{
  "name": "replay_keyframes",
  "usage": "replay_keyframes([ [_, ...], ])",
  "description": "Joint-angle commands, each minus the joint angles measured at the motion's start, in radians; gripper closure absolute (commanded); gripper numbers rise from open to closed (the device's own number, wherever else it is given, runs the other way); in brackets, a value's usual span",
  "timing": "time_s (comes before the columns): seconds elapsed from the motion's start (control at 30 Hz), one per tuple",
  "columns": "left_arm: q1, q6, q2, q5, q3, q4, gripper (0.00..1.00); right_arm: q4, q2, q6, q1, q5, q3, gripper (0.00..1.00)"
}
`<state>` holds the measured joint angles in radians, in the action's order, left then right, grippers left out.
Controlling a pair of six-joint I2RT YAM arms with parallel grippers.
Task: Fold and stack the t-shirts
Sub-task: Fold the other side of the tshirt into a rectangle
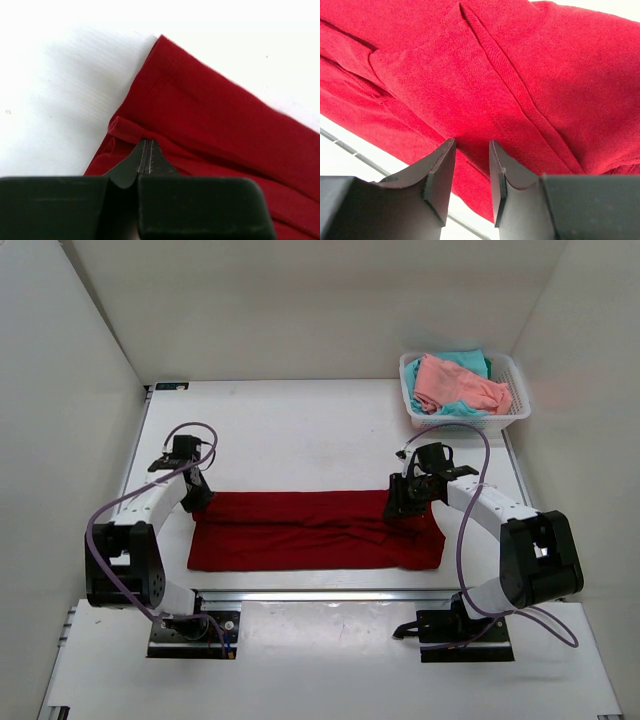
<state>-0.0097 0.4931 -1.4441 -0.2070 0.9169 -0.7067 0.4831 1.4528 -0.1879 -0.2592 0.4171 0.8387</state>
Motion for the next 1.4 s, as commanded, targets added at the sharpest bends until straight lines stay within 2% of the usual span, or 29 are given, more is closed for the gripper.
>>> replay_keyframes([
  [0.0, 0.001, -0.014, 0.065, 0.021, -0.039, -0.028, 1.00, -0.018, -0.032, -0.001, -0.009, 0.006, -0.006, 0.69],
  [0.27, -0.003, -0.013, 0.116, 0.014, -0.136, -0.050, 1.00, -0.012, -0.054, -0.005, -0.005, -0.004, -0.006, 0.69],
  [0.43, -0.004, -0.015, 0.119, -0.003, -0.147, -0.054, 1.00, -0.052, -0.082, -0.019, 0.015, -0.031, 0.003, 0.66],
  [0.73, -0.006, -0.008, 0.119, -0.034, -0.156, -0.080, 1.00, -0.075, -0.026, -0.012, -0.006, -0.070, -0.010, 0.69],
  [0.97, -0.007, -0.016, 0.103, -0.034, -0.150, -0.083, 1.00, -0.135, -0.016, 0.004, 0.021, -0.118, 0.005, 0.64],
  [1.13, -0.001, -0.022, 0.103, -0.022, -0.148, -0.082, 1.00, -0.147, 0.059, 0.030, 0.021, -0.144, 0.043, 0.58],
  [1.23, 0.001, -0.025, 0.102, -0.025, -0.148, -0.077, 1.00, -0.141, 0.092, 0.051, 0.015, -0.159, 0.068, 0.58],
  [1.3, 0.001, -0.027, 0.108, -0.025, -0.153, -0.074, 1.00, -0.127, 0.106, 0.053, 0.006, -0.161, 0.080, 0.59],
  [1.37, 0.004, -0.025, 0.111, -0.023, -0.153, -0.074, 1.00, -0.115, 0.121, 0.057, 0.002, -0.161, 0.086, 0.70],
])
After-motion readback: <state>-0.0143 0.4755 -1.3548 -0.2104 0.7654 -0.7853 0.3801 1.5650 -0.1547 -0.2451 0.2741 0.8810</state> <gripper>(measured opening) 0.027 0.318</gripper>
